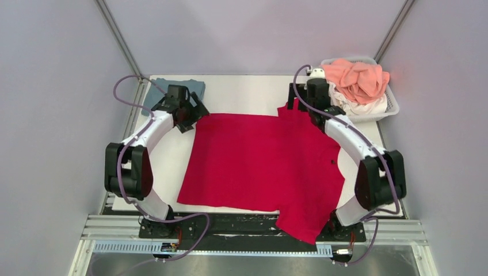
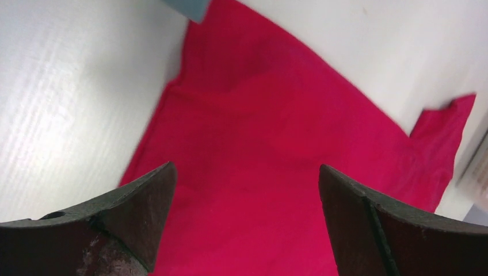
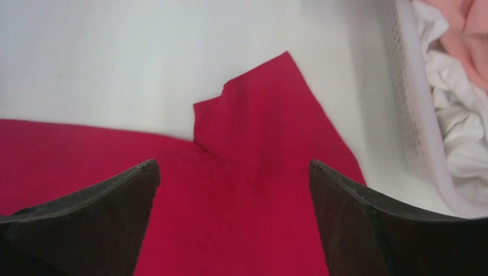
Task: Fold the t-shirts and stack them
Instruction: Flatten out the tshirt
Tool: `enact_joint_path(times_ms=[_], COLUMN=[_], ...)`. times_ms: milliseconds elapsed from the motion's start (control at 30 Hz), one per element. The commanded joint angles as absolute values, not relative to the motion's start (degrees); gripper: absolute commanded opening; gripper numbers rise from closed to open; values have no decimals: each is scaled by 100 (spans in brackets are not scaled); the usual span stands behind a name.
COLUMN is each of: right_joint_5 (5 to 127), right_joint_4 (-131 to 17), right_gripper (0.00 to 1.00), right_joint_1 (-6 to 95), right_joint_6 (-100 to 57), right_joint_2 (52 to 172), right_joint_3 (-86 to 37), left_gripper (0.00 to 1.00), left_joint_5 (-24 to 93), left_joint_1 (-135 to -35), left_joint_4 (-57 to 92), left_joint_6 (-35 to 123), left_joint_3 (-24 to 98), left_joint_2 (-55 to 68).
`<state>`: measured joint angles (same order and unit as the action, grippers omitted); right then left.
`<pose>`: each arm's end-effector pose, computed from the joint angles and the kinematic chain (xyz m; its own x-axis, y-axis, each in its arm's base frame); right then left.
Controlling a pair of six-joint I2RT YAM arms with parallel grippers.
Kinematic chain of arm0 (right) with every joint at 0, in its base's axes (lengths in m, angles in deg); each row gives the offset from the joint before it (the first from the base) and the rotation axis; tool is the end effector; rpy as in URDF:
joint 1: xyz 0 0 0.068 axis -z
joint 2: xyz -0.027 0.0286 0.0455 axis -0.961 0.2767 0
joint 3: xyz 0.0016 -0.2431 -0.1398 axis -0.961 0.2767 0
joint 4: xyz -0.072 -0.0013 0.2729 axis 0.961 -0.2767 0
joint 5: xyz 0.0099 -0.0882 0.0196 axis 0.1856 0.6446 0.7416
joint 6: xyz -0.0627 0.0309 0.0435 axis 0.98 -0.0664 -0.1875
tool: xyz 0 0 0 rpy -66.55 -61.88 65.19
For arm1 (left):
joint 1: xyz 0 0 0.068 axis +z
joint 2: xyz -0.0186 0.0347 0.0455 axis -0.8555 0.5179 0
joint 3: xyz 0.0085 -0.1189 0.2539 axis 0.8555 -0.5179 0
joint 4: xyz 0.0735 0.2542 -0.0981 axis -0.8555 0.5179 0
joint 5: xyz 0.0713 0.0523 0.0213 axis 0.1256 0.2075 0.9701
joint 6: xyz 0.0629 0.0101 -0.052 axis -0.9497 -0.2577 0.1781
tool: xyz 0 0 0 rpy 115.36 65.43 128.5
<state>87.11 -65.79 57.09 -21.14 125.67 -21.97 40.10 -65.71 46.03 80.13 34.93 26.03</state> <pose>0.4210 0.1102 0.2650 -0.5090 -0.0429 -0.8597 -0.0384 0.9989 -0.0271 0.3996 -0.0518 0.2136 -0.6277 -0.6724 -0.3923 -0.4756 0.7302 -0.4905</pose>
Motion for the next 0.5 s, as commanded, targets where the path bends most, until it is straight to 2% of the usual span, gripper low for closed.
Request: enact_joint_path(times_ms=[0,233,467], right_joint_5=[7849,7730,7712], right_joint_4=[-6826,-7224,-7203], right_gripper=[100,100,100], right_joint_1=[5702,5916,6316], right_joint_6=[-3111,-3888,-3883], right_joint_2=[11484,11054,11987], right_joint_3=[-1032,137,-16], left_gripper=[100,100,100], left_joint_5=[4096,4104,3716], left_joint_1=[-7250,-7659,-7659], left_joint_4=[4541,4413,4337], left_joint_6=[7268,6981,6843], left_joint_3=[3140,2591,3130], left_joint_2=[1927,1989,3222])
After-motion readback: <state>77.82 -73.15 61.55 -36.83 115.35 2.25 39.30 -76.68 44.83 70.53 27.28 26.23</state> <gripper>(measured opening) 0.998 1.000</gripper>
